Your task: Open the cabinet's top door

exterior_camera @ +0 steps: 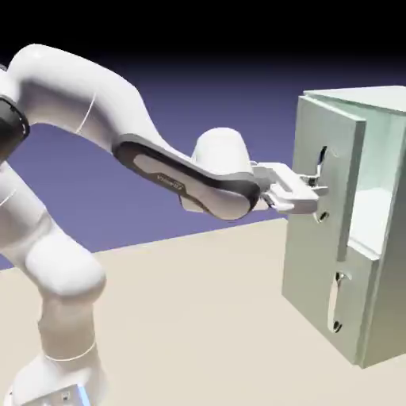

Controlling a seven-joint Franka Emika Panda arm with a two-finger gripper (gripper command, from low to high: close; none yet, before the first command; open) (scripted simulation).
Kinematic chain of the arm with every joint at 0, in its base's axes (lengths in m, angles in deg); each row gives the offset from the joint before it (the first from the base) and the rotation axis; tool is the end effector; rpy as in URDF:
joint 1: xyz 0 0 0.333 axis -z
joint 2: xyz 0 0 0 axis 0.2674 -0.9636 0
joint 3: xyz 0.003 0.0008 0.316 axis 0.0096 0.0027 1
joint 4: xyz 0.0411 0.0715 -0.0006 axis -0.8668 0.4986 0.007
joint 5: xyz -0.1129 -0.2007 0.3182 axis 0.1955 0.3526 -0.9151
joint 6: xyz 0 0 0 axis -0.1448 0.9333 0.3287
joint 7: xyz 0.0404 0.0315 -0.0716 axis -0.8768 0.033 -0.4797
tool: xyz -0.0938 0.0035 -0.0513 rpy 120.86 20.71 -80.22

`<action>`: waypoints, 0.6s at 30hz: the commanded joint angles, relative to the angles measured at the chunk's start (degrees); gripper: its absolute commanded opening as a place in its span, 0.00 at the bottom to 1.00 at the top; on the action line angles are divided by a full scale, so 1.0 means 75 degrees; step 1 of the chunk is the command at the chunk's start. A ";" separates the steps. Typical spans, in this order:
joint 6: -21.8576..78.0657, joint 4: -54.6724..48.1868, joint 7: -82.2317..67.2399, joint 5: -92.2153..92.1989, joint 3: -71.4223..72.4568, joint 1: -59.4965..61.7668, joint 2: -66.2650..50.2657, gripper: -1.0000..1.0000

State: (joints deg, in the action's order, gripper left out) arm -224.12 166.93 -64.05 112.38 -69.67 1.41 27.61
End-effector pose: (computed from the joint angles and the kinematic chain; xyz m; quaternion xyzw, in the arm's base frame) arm 0.4224 -0.0831 0.4618 0.3708 0.6047 0.1948 0.6774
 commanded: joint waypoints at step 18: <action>0.1290 0.1777 -0.2867 -0.4666 0.3219 0.2087 0.1479 0.00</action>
State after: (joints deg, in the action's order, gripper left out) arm -214.41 180.27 -85.62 77.15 -45.53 17.06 38.69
